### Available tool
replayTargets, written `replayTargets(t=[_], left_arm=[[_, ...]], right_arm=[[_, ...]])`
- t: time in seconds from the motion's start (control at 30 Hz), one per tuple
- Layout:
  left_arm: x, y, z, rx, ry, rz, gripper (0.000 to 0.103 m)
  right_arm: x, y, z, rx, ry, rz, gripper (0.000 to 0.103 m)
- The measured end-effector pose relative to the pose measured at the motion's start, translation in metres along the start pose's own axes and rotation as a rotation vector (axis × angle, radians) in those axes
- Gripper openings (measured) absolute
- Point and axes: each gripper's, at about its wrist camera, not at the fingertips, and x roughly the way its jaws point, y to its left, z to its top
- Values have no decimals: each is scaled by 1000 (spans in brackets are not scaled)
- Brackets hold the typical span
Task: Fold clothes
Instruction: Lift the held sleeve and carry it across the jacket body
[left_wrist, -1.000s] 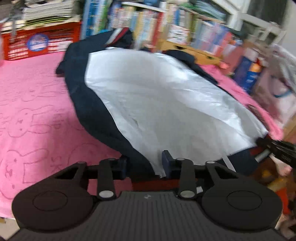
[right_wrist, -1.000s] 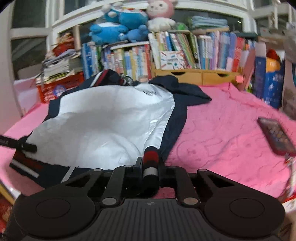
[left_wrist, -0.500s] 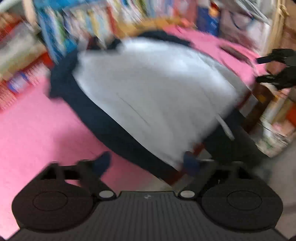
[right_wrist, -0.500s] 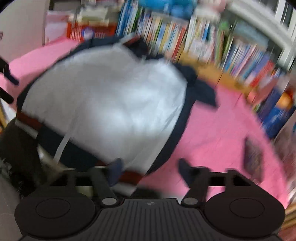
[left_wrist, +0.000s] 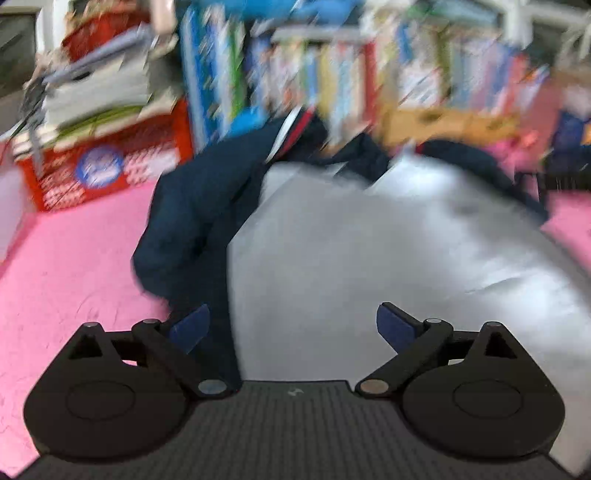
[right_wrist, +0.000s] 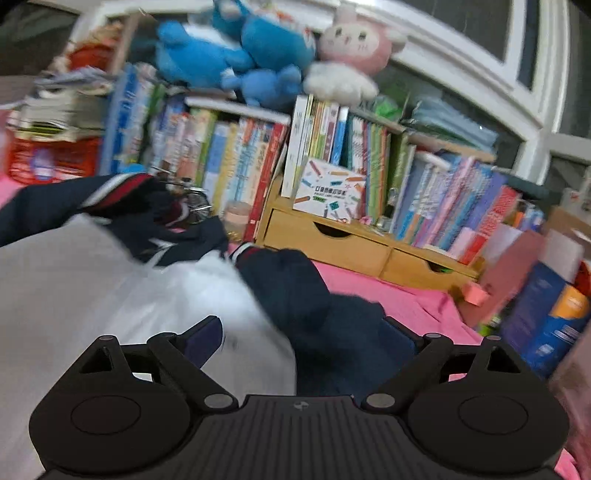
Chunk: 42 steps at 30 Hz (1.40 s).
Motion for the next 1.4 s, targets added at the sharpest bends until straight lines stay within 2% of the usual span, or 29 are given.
replayTargets(t=[0.07,0.13,0.17,0.2,0.23,0.27,0.4,0.53,0.6,0.63,0.67,0.73,0.8,0.87,0.93,0.97,1.0,1.1,1.23,1.27,1.3,1.4], left_arm=[[11,2,-15,20,50,44,99],[11,11,-28,-17,35,13,101],[9,16,-31,-40,38,-3,102],[9,22,-33,-68,45,-17,103],[11,28,-36,-97,49,-32,103],[11,30,-39,-110,36,-49,103],[9,29,-46,-85,-55,-54,103],[11,28,-41,-86,-57,-63,103],[11,27,-39,-88,-59,-62,103],[11,27,-39,-89,-60,-62,103],[10,27,-39,-90,-61,-62,103],[10,26,-40,-92,-62,-62,103],[9,25,-41,-96,-64,-59,103],[9,25,-41,-100,-67,-57,103],[9,24,-41,-103,-68,-54,103],[9,23,-41,-103,-68,-53,103],[9,23,-41,-104,-69,-52,103],[8,23,-41,-108,-70,-51,103],[8,22,-41,-107,-70,-46,103],[8,22,-41,-107,-70,-45,103],[8,23,-41,-108,-71,-44,103],[8,23,-41,-108,-71,-41,103]], right_arm=[[47,14,15,-31,38,-12,91],[90,32,25,-96,84,-43,91],[108,39,26,-130,112,-75,84],[127,47,28,-165,140,-107,62],[141,50,30,-181,169,-136,45],[152,48,31,-175,199,-163,19],[158,-4,50,15,213,-289,10],[135,-77,73,177,176,-485,9],[108,-104,85,258,114,-520,9],[92,-109,93,278,75,-492,9],[77,-105,100,278,33,-426,9],[48,-84,116,251,-53,-241,9],[21,-52,124,194,-122,2,9],[-1,-9,123,99,-152,242,12],[-13,37,108,-6,-140,417,35],[-16,58,98,-52,-126,479,68],[-17,74,87,-92,-107,511,90],[-19,111,44,-242,-84,493,94],[7,129,4,-380,-55,279,94],[14,132,-4,-402,-53,256,94],[16,135,-10,-409,-51,290,94],[13,155,-12,-385,-74,480,96]])
